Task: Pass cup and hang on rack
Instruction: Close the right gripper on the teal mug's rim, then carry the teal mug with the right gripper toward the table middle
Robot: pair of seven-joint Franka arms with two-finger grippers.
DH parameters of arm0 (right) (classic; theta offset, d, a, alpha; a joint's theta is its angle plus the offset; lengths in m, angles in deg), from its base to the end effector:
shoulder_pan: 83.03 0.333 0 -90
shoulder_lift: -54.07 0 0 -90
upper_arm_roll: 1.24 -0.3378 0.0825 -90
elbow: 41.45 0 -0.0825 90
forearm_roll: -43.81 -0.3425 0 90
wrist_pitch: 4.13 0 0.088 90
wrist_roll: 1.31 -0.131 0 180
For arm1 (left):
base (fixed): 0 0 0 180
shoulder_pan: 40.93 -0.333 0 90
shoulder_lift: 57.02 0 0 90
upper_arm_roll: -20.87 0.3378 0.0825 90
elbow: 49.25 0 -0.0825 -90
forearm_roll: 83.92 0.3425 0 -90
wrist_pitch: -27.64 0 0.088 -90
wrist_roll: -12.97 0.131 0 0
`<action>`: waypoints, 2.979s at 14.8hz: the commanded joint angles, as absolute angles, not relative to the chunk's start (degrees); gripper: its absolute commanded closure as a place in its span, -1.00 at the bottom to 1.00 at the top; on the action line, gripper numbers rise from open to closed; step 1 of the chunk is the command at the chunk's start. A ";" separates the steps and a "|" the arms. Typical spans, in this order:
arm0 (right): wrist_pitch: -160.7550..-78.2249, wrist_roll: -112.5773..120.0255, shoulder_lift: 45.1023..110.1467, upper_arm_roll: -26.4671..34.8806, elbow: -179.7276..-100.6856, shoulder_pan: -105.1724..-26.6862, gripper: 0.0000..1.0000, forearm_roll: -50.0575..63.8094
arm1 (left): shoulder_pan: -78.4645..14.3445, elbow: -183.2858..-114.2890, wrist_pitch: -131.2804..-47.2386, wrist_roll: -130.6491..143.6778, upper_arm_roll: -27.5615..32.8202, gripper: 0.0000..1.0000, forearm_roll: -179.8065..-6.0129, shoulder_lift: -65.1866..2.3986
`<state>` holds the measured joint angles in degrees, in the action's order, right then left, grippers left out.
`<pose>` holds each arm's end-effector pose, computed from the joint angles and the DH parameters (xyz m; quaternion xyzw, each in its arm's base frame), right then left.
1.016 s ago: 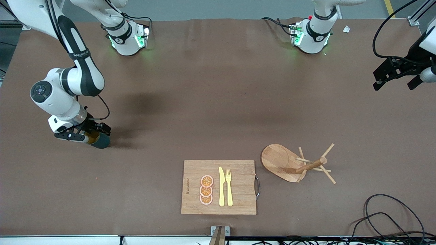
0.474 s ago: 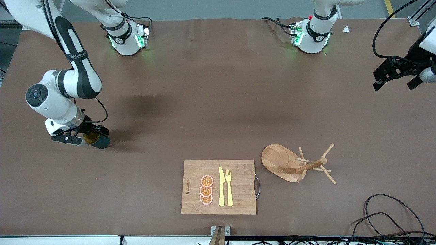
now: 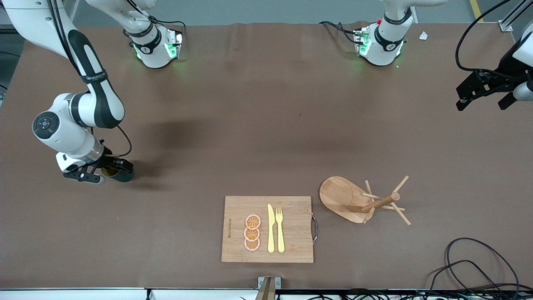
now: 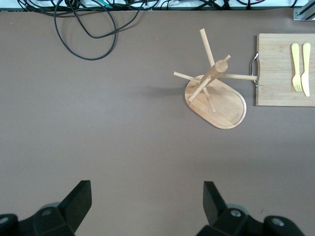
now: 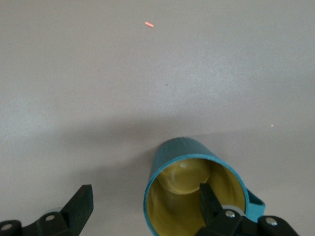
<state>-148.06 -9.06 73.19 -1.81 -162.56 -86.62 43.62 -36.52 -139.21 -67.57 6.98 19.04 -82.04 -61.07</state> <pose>0.5666 -0.0300 0.2896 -0.9949 0.0954 -0.0322 0.0040 0.4996 -0.0513 0.6675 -0.9966 0.0024 -0.0824 0.0088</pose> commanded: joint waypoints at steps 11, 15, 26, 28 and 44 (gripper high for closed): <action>-147.83 -10.18 75.51 -2.12 -161.51 -87.25 0.27 43.55 | -36.80 -138.02 -66.58 6.46 18.76 -1.00 -81.11 -60.62; -148.10 -10.19 76.04 -2.12 -161.51 -87.51 0.55 43.55 | -36.89 -138.02 -66.58 6.46 18.85 -1.00 -81.19 -60.44; -144.25 -16.94 75.08 -2.30 -161.77 -86.02 0.99 43.46 | -36.89 -138.02 -66.58 6.46 18.85 -1.00 -81.19 -60.36; -141.69 -19.40 73.07 -2.39 -161.68 -84.70 0.99 43.46 | -36.89 -138.02 -66.58 6.46 18.85 -1.00 -81.19 -60.44; -126.56 -84.06 75.23 -2.74 -140.09 -45.52 0.99 42.58 | -36.98 -138.02 -66.58 6.46 19.02 -1.00 -81.19 -60.36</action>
